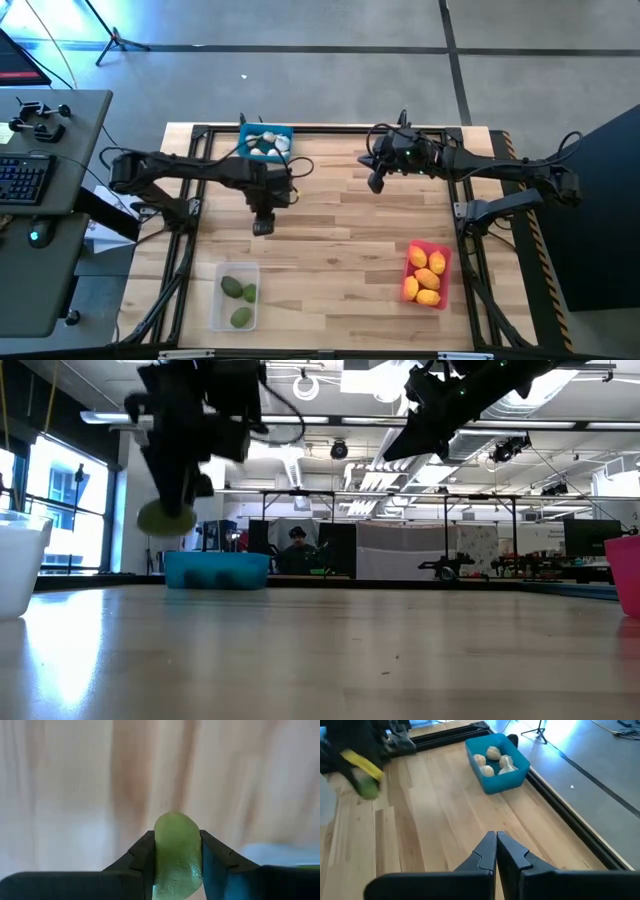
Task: Sort produce into baskets
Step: Put the lime into the transparent bin
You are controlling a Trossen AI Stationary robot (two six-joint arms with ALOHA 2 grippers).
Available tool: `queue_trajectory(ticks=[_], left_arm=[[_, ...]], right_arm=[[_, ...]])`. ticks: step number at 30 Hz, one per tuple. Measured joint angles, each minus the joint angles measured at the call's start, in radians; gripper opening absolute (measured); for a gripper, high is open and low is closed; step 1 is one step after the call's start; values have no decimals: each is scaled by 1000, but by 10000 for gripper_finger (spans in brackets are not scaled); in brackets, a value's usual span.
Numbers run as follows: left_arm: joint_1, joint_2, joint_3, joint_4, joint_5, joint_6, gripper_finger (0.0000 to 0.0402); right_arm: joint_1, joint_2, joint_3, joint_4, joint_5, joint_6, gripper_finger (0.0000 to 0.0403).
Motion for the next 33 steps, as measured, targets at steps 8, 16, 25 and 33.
queue_trajectory(ticks=[8, 16, 25, 33], left_arm=[[-187, -127, 110, -43, 79, -381, 92], [-528, -197, 121, -32, 5, -944, 92], [-872, -111, 121, 40, -90, -1341, 92], [-943, 11, 108, 62, -100, -1458, 92]], right_arm=[[0, 0, 0, -61, -9, -31, 0], [0, 0, 0, -137, -12, -67, 0], [0, 0, 0, -136, -12, -86, 0], [0, 0, 0, -136, -12, -27, 0]])
